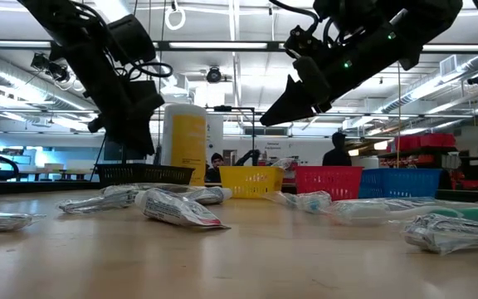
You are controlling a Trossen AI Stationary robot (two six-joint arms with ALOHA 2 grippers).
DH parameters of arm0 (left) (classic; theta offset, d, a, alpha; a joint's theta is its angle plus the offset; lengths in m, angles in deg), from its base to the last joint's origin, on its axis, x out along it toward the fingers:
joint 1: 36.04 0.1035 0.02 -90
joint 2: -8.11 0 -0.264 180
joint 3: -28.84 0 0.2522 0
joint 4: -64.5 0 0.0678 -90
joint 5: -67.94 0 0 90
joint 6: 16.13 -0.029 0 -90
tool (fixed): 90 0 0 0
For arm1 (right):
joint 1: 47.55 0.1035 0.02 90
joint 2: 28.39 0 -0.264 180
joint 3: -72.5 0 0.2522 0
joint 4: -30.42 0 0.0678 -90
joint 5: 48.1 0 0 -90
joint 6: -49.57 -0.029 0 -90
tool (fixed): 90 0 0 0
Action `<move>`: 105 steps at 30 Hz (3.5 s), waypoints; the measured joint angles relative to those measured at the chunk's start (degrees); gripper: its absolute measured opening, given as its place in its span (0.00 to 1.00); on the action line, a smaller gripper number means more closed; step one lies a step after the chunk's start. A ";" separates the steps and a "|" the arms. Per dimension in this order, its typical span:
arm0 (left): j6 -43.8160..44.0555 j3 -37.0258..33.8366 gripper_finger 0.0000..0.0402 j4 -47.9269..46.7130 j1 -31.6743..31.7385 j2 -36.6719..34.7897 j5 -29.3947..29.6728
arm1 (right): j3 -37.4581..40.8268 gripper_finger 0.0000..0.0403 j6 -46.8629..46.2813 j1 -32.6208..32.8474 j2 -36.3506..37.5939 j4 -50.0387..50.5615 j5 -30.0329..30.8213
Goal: Pick & Place Travel size toiletries
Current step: Put the blue toothbrush into the yellow bin
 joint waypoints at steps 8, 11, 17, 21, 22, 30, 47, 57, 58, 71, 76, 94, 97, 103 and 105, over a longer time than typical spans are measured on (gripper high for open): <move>-4.31 0.00 0.36 8.49 0.00 0.00 2.20 | 0.00 0.35 0.00 0.00 0.00 0.00 -0.03; -5.31 0.00 0.36 12.13 -0.01 0.00 -0.94 | 0.00 0.35 0.00 0.00 0.00 0.00 -0.04; -4.48 0.00 0.34 16.28 -3.10 0.00 -15.59 | 0.00 0.35 0.00 0.00 0.00 0.00 -0.04; -4.54 0.00 0.34 16.20 -8.91 0.00 -16.61 | 0.00 0.35 0.02 0.00 0.00 0.02 -0.04; -4.57 0.00 0.34 16.27 -10.63 0.20 -16.03 | 0.00 0.35 0.01 0.00 0.00 0.02 -0.04; -2.41 0.04 0.42 15.13 -22.28 4.75 -10.58 | 0.00 0.35 0.00 -0.02 0.00 0.34 -0.47; 11.90 0.00 0.44 12.56 -28.91 18.70 -0.29 | 0.00 0.35 -1.64 -0.04 0.00 1.08 -2.01; 13.06 0.08 0.25 13.05 -28.87 20.83 1.74 | 0.00 0.35 -1.62 -0.07 0.00 1.09 -1.97; 13.11 0.05 0.22 13.44 -28.85 20.83 2.04 | 0.00 0.35 -1.62 -0.07 0.00 1.09 -1.97; 19.14 1.69 0.09 24.32 -28.16 20.96 15.19 | 0.00 0.35 -1.64 -0.07 0.00 7.46 -1.95; 11.02 7.45 0.09 24.29 -26.23 20.94 17.71 | 0.02 0.35 -1.79 -0.07 0.00 14.94 -2.23; -12.13 18.92 0.06 29.83 -7.79 26.67 4.51 | 0.02 0.35 -6.60 -2.34 -0.02 14.51 -12.02; -13.25 19.10 0.06 33.35 -5.30 30.53 -0.44 | 0.04 0.35 -6.59 -2.61 -0.02 13.66 -12.05; -13.19 20.93 0.16 35.29 -2.54 35.86 -1.39 | 0.02 0.35 -6.60 -2.64 -0.02 12.62 -12.02; -14.66 21.06 0.19 34.97 -2.14 35.71 -0.98 | 0.02 0.35 -6.60 -2.69 -0.02 12.59 -12.02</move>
